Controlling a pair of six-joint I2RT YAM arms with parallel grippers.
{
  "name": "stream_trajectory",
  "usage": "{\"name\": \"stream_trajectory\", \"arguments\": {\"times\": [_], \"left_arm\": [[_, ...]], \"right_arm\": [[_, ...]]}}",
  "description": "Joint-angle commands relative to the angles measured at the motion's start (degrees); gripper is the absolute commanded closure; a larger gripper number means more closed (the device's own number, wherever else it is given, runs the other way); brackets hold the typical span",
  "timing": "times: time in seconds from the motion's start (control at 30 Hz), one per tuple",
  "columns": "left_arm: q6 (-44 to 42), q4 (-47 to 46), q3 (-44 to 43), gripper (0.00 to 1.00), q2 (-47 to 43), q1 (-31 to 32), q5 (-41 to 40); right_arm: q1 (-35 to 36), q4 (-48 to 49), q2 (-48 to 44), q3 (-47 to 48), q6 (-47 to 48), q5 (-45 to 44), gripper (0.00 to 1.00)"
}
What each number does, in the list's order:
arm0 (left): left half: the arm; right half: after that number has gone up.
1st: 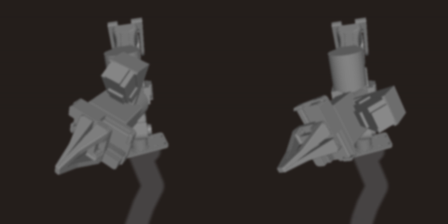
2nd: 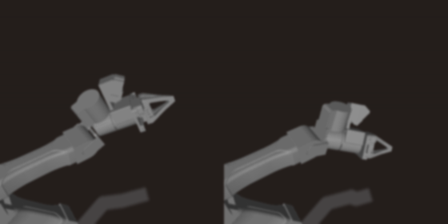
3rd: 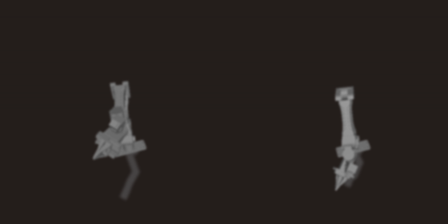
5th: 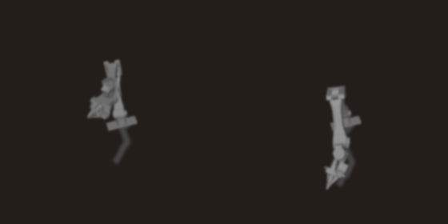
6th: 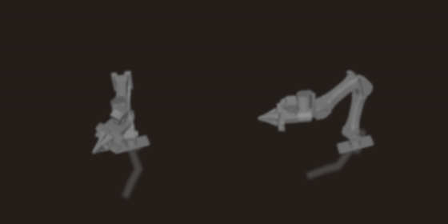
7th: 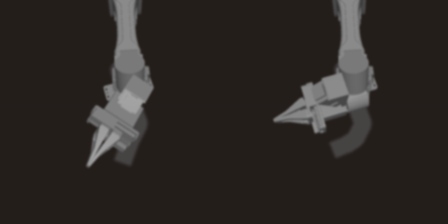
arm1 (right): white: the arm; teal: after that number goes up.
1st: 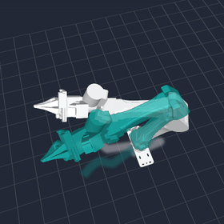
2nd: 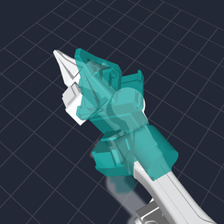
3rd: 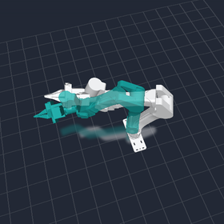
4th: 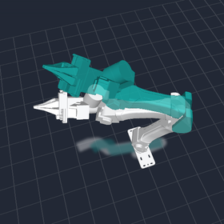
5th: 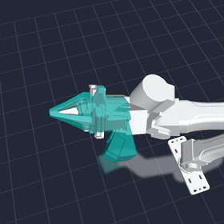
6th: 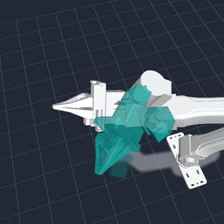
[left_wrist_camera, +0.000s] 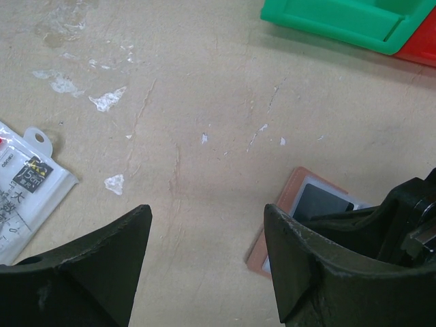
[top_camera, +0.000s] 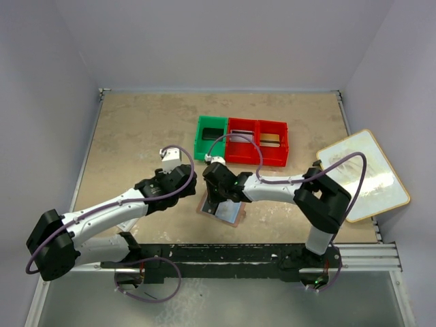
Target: Take the credit cards out of the card holder
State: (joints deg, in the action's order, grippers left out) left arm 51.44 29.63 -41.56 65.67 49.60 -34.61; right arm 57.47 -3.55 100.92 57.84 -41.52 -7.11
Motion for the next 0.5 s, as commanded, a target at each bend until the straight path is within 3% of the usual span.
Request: {"name": "stream_trajectory", "arguments": {"times": [0.0, 0.47], "left_arm": [[-0.9, -2.0, -0.9, 0.35, 0.1, -0.2, 0.7], [-3.7, -7.2, -1.1, 0.37, 4.1, -0.2, 7.6]], "right_arm": [[0.5, -4.3, -2.8, -0.1, 0.9, -3.4, 0.83], [0.5, -10.4, -5.6, -4.2, 1.4, -5.6, 0.82]]}}
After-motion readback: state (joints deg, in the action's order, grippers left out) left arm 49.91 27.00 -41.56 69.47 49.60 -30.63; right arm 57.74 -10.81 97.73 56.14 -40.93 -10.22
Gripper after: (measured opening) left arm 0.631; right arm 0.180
